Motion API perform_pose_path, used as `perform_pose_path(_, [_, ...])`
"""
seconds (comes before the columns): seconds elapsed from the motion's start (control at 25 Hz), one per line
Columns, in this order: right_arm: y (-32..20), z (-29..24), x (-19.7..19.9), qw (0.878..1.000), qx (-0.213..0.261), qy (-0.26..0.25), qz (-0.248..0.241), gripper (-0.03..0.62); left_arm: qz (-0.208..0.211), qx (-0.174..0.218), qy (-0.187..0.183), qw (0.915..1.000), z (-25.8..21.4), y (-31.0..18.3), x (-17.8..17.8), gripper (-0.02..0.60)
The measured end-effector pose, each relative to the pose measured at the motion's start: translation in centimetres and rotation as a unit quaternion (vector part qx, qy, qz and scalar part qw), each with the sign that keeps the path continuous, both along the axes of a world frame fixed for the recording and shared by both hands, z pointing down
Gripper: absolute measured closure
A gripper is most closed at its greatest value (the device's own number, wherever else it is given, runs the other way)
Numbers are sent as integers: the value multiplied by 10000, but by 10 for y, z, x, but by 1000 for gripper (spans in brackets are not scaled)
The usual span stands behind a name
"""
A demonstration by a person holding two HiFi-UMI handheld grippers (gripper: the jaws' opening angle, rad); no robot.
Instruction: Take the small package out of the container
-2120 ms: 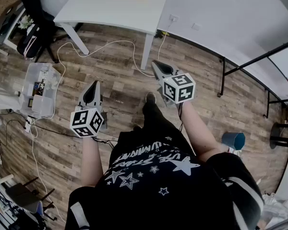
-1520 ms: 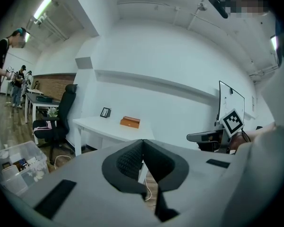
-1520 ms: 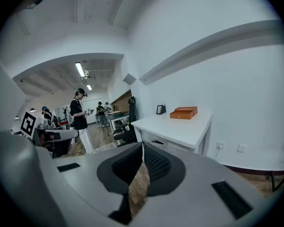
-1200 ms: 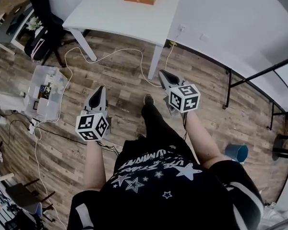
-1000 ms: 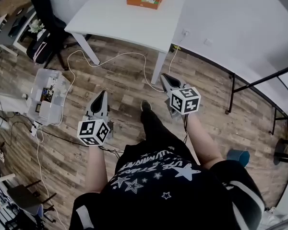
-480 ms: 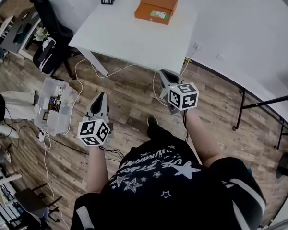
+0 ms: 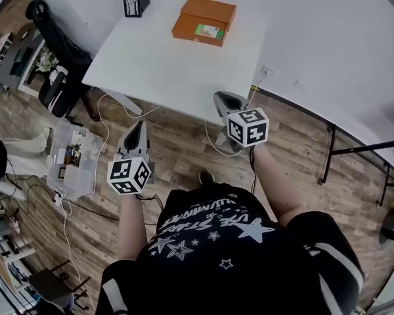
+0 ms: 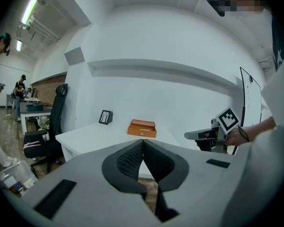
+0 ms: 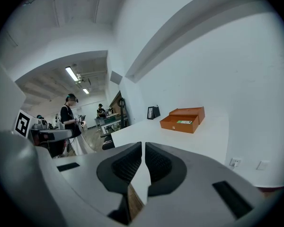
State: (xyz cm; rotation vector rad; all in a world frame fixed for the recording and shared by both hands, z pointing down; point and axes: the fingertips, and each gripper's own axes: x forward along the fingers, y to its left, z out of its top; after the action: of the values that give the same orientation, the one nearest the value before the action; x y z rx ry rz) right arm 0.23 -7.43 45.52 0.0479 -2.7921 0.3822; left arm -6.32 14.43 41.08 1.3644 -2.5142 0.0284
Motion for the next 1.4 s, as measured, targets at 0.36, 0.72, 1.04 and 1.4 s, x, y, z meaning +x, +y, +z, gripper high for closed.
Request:
perform_pose_path(0.36, [-33, 12, -25, 9998, 17, 98, 190, 542, 33, 116, 111, 9999, 3, -20, -35, 565])
perform_pose_path(0.72, [-63, 13, -63, 9971, 298, 242, 653, 542, 561, 160, 328, 9978, 18, -62, -109, 565])
perform_pose_path(1.04, [-123, 19, -115, 9856, 230, 424, 1619, 542, 1651, 45, 210, 9860, 13, -159, -196, 565])
perform_pose_path(1.4, [-167, 28, -163, 9677, 95, 615, 2441, 542, 2711, -163, 440, 9614, 24, -249, -280, 563])
